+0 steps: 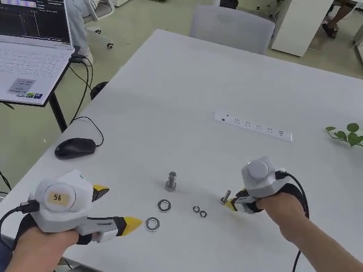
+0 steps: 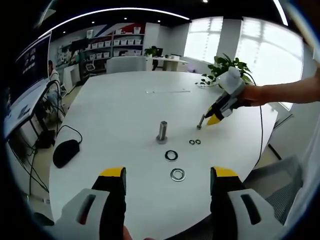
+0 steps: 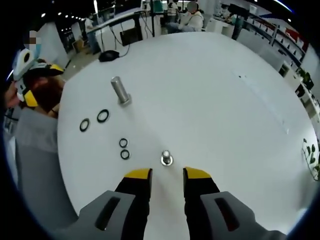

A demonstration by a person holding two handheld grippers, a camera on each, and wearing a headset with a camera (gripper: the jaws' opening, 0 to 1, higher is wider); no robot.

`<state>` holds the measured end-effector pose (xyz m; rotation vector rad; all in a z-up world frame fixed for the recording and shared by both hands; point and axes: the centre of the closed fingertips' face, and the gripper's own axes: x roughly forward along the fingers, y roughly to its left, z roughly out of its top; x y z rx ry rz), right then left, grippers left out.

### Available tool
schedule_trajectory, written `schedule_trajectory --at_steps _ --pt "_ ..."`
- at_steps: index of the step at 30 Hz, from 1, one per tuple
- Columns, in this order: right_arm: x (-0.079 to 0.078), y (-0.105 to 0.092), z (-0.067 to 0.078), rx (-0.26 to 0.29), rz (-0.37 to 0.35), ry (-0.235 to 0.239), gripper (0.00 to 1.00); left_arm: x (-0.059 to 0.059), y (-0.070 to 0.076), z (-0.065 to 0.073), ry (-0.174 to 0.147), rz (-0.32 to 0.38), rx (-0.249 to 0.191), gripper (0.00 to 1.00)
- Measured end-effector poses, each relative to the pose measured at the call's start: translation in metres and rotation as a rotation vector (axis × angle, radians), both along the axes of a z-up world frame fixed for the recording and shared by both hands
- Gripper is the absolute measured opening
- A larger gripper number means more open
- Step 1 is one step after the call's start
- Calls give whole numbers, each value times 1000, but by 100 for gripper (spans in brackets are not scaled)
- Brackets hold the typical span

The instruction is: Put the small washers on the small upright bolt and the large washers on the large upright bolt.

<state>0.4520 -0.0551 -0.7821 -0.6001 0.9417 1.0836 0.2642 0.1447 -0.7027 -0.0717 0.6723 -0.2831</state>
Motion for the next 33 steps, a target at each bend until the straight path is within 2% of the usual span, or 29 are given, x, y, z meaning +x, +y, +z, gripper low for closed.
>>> schedule_trajectory --at_steps 3,5,8,12,15,21,28,33 --pt "-5 -7 4 16 -22 0 26 0 1 0 -2 2 -1 68" --pt "-9 -10 9 55 -56 4 28 1 0 2 -5 2 -2 68" --pt "-15 -17 11 82 -88 13 28 1 0 2 -7 0 -2 68" --pt "-26 -26 7 113 -106 17 29 1 0 2 -7 -2 0 68" --pt "-35 -32 1 134 -128 36 30 1 0 3 -9 -3 -1 68" --pt "-56 -44 -13 125 -140 77 32 1 0 3 -10 -3 -1 68" --pt "-77 -40 -22 124 -121 106 31 1 0 3 -11 -5 0 68" --pt "-87 -27 -23 131 -76 106 31 1 -3 2 -7 -11 0 68"
